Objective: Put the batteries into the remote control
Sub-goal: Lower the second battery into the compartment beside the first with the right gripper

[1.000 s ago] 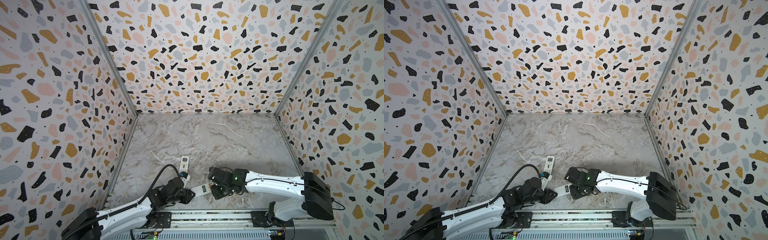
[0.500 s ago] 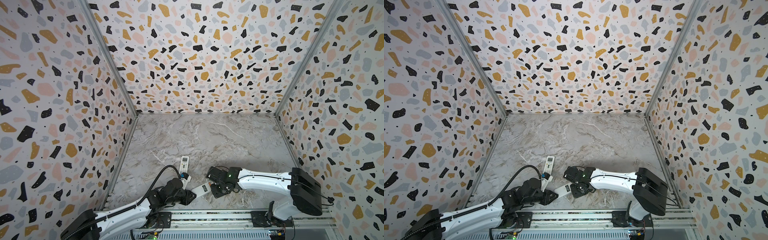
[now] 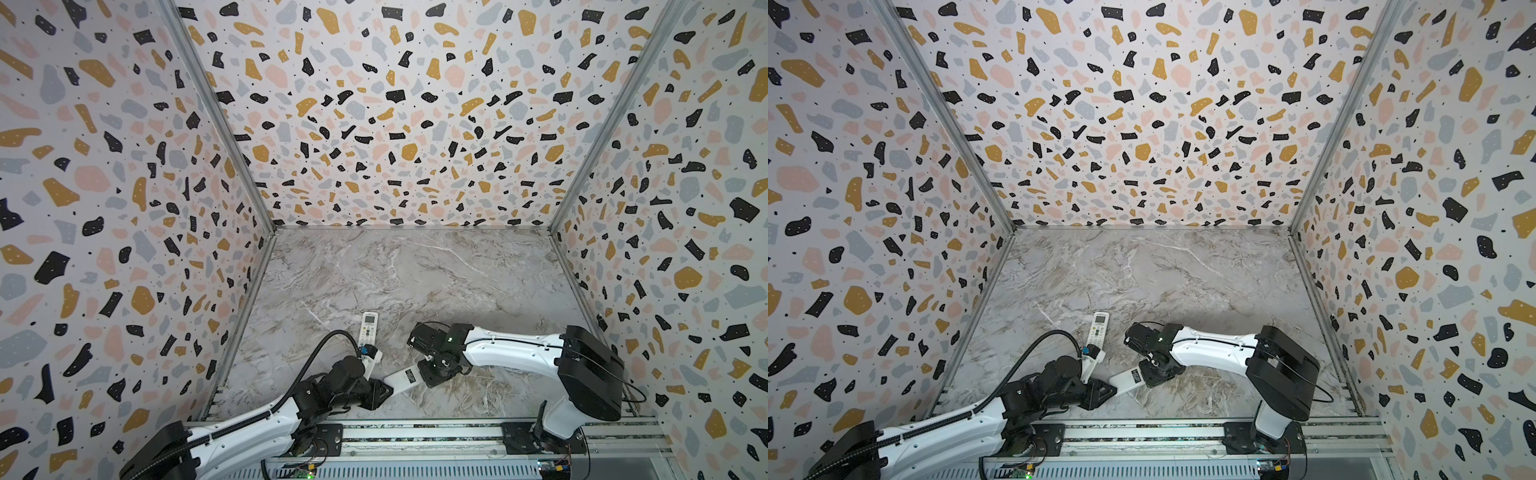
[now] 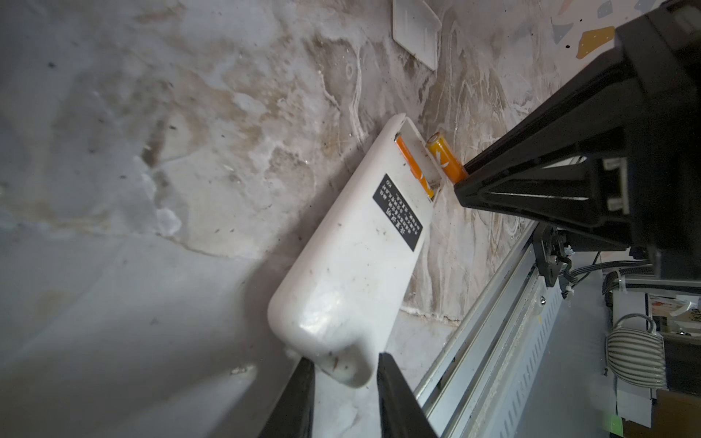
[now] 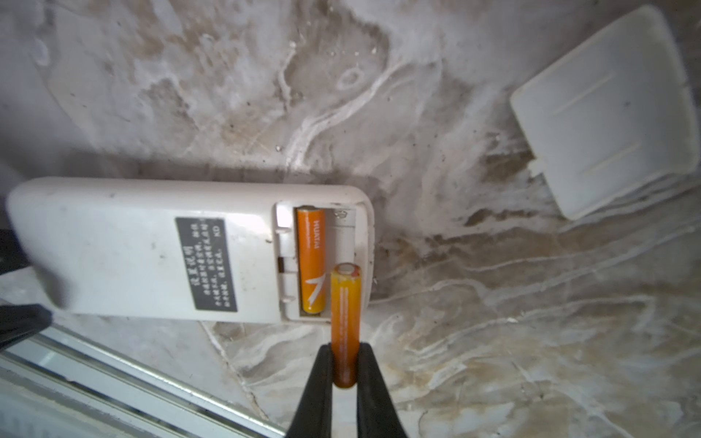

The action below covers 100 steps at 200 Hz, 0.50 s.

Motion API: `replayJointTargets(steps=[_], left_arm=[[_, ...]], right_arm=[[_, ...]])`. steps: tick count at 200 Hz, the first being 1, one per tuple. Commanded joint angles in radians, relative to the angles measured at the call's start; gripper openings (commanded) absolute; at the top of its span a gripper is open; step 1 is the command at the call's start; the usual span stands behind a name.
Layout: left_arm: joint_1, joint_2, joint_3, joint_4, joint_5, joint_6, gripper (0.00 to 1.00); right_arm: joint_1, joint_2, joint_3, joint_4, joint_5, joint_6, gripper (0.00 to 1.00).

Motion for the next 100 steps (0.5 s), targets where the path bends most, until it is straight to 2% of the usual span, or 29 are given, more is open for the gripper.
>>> replayJointTargets(steps=[1,100], left_arm=[[-0.002,-0.009,-0.016,0.026,-0.006,0.014,0.30],[-0.001,-0.016,-0.018,0.021,-0.013,0.011,0.31]], right_arm=[[-0.006,-0.003,0.031,-0.036,0.000,-0.029,0.00],[-0.008,0.027,0.048,-0.017,-0.030,-0.047,0.00]])
